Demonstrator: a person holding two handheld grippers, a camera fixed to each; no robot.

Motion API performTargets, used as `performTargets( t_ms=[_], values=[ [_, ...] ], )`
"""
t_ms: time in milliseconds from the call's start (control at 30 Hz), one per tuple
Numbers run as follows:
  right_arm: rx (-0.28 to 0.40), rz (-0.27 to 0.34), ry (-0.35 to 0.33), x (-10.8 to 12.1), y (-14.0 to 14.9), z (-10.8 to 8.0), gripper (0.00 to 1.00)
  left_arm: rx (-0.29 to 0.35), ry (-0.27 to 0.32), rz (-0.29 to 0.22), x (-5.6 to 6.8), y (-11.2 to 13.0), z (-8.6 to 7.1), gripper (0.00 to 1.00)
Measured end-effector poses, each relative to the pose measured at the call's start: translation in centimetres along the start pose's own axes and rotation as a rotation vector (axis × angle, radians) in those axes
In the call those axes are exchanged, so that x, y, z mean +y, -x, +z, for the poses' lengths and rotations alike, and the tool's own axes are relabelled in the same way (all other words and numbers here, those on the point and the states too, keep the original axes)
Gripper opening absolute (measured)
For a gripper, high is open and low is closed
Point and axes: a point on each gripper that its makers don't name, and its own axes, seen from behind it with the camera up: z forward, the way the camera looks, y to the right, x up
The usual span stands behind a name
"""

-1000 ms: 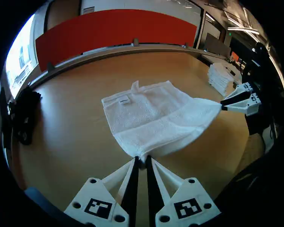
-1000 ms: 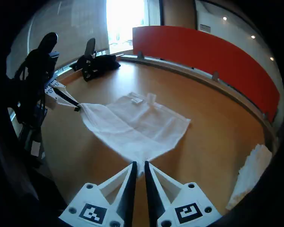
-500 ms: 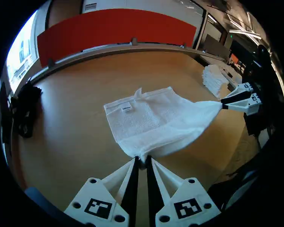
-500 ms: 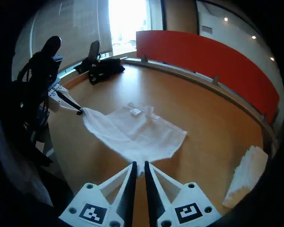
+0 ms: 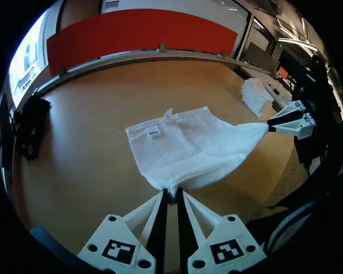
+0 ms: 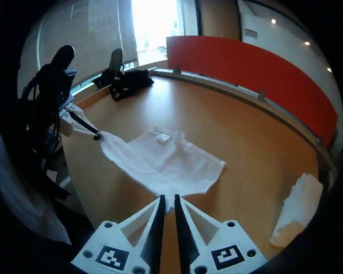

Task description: Fold towel

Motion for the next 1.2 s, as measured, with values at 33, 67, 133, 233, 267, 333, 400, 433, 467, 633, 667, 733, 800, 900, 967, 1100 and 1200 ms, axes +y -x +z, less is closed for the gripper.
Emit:
performTargets(
  t_ms=[33, 67, 133, 233, 267, 333, 400, 433, 467, 633, 667, 733, 800, 900, 967, 1100, 1200],
  values=[
    [-0.001, -0.001, -0.001, 0.0, 0.0, 0.0, 0.15, 0.0, 0.0, 0.0, 0.0, 0.0, 0.0, 0.14],
    [-0.001, -0.002, -0.003, 0.0, 0.0, 0.1, 0.15, 0.0, 0.0, 0.001, 0.0, -0.1, 0.0, 0.14],
    [-0.001, -0.005, -0.003, 0.1, -0.1, 0.2, 0.15, -0.001, 0.001, 0.003, 0.0, -0.2, 0.1, 0.14],
    [0.001, -0.007, -0.002, 0.3, -0.3, 0.3, 0.15, 0.0, 0.001, 0.006, -0.1, -0.5, 0.2, 0.14],
    [0.001, -0.008, -0.002, 0.4, -0.4, 0.4, 0.15, 0.002, 0.0, 0.006, -0.1, -0.6, 0.2, 0.14],
    [0.002, -0.009, 0.0, 0.7, -0.6, 0.6, 0.15, 0.005, -0.002, 0.005, -0.3, -1.0, 0.4, 0.14],
    [0.003, -0.009, 0.002, 1.0, -0.8, 0.9, 0.15, 0.007, -0.005, 0.002, -0.5, -1.4, 0.6, 0.14],
    [0.004, -0.008, 0.004, 1.3, -0.9, 1.1, 0.15, 0.007, -0.006, 0.0, -0.7, -1.6, 0.8, 0.14],
    [0.004, -0.008, 0.005, 1.5, -1.0, 1.3, 0.15, 0.007, -0.007, -0.002, -0.8, -1.8, 1.0, 0.14],
    [0.008, -0.011, 0.015, 3.0, -1.8, 2.6, 0.15, 0.008, -0.019, -0.008, -1.8, -3.0, 2.2, 0.14],
    [0.009, -0.013, 0.016, 3.3, -1.9, 2.8, 0.15, 0.009, -0.023, -0.009, -2.0, -3.3, 2.5, 0.14],
    [0.009, -0.018, 0.021, 3.9, -2.2, 3.5, 0.15, 0.009, -0.029, -0.016, -2.5, -3.9, 3.0, 0.14],
    [0.009, -0.022, 0.025, 4.5, -2.5, 4.1, 0.15, 0.009, -0.033, -0.026, -3.0, -4.4, 3.5, 0.14],
    [0.011, -0.029, 0.028, 5.2, -2.9, 4.9, 0.15, 0.008, -0.038, -0.047, -3.7, -5.0, 4.3, 0.14],
    [0.012, -0.03, 0.033, 5.8, -3.2, 5.4, 0.15, 0.007, -0.043, -0.063, -4.2, -5.5, 4.8, 0.14],
    [0.016, -0.024, 0.046, 6.9, -3.9, 6.2, 0.15, 0.007, -0.048, -0.083, -4.8, -6.2, 5.7, 0.14],
    [0.018, -0.016, 0.051, 7.3, -4.1, 6.6, 0.15, 0.002, -0.053, -0.084, -5.1, -6.5, 6.1, 0.14]
  ],
)
